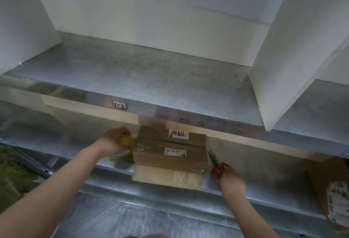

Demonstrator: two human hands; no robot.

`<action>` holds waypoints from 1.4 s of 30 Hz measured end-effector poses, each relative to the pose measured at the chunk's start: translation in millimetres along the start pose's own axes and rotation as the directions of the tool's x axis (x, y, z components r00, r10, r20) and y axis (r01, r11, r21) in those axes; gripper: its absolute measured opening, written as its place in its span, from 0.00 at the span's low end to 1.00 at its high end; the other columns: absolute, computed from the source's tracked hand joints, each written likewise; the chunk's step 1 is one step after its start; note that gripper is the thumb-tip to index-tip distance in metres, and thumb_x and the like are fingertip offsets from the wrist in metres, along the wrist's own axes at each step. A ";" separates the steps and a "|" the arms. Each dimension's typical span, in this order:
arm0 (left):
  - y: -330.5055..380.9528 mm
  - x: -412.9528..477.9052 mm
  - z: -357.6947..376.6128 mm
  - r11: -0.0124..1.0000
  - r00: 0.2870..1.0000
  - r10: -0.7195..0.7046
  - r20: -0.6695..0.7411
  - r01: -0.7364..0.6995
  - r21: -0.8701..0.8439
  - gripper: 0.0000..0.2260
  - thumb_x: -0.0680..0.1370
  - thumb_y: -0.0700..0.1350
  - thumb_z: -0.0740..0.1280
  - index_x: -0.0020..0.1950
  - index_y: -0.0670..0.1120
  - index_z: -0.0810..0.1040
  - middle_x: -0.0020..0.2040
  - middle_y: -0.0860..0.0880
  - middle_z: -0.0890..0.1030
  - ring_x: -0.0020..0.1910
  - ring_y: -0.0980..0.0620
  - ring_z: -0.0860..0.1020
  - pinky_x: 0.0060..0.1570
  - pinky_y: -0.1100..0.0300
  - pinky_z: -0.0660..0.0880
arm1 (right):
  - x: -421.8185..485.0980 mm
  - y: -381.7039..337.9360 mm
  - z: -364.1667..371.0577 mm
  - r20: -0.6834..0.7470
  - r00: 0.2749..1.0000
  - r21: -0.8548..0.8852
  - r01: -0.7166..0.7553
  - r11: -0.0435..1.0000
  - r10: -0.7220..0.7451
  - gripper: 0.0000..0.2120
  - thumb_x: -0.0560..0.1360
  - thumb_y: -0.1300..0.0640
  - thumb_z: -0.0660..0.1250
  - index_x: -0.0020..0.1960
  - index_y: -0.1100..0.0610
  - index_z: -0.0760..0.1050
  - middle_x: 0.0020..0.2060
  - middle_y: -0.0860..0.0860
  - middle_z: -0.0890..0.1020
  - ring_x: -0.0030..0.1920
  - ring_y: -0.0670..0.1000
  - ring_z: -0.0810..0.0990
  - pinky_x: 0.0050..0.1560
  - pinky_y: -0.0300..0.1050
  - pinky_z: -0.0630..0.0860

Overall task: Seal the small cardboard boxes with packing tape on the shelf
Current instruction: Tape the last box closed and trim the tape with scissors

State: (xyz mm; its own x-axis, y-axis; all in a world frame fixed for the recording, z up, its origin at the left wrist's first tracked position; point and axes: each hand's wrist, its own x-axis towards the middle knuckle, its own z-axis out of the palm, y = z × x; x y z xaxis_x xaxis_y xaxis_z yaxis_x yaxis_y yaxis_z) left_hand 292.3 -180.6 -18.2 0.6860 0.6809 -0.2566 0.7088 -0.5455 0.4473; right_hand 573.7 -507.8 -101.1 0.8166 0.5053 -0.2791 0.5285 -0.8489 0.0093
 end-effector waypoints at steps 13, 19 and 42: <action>-15.1 4.6 -13.5 0.991 0.986 0.120 0.114 -0.113 -0.065 0.22 0.69 0.52 0.77 0.58 0.56 0.72 0.56 0.55 0.75 0.52 0.52 0.74 0.47 0.59 0.71 | -124.3 -97.7 -57.0 -0.199 0.975 0.286 -0.037 0.958 0.097 0.14 0.80 0.47 0.60 0.57 0.56 0.64 0.47 0.51 0.79 0.43 0.55 0.82 0.36 0.44 0.68; -29.0 8.1 -18.0 0.978 0.969 0.190 0.160 -0.172 -0.119 0.22 0.68 0.54 0.77 0.57 0.56 0.73 0.56 0.54 0.76 0.52 0.51 0.75 0.52 0.56 0.74 | -144.4 -210.9 -47.5 -0.153 0.988 0.245 0.040 0.969 -0.002 0.14 0.81 0.47 0.55 0.60 0.55 0.62 0.49 0.49 0.77 0.44 0.52 0.81 0.39 0.43 0.72; -65.4 28.0 -35.4 0.898 0.905 0.387 0.178 -0.414 0.150 0.23 0.66 0.56 0.75 0.56 0.58 0.70 0.59 0.53 0.75 0.54 0.49 0.75 0.51 0.55 0.73 | -128.6 -277.8 -26.9 -0.256 0.965 0.282 0.010 0.959 0.065 0.21 0.81 0.42 0.56 0.73 0.34 0.61 0.59 0.43 0.80 0.49 0.51 0.83 0.38 0.43 0.76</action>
State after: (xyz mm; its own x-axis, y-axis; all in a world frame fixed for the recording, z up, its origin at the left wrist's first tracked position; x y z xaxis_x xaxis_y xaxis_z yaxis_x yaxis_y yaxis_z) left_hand 259.3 -108.6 -24.2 0.9244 0.3176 -0.2112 0.3770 -0.8451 0.3791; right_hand 328.1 -332.8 -42.0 0.8813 0.4721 -0.0229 0.4500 -0.8530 -0.2644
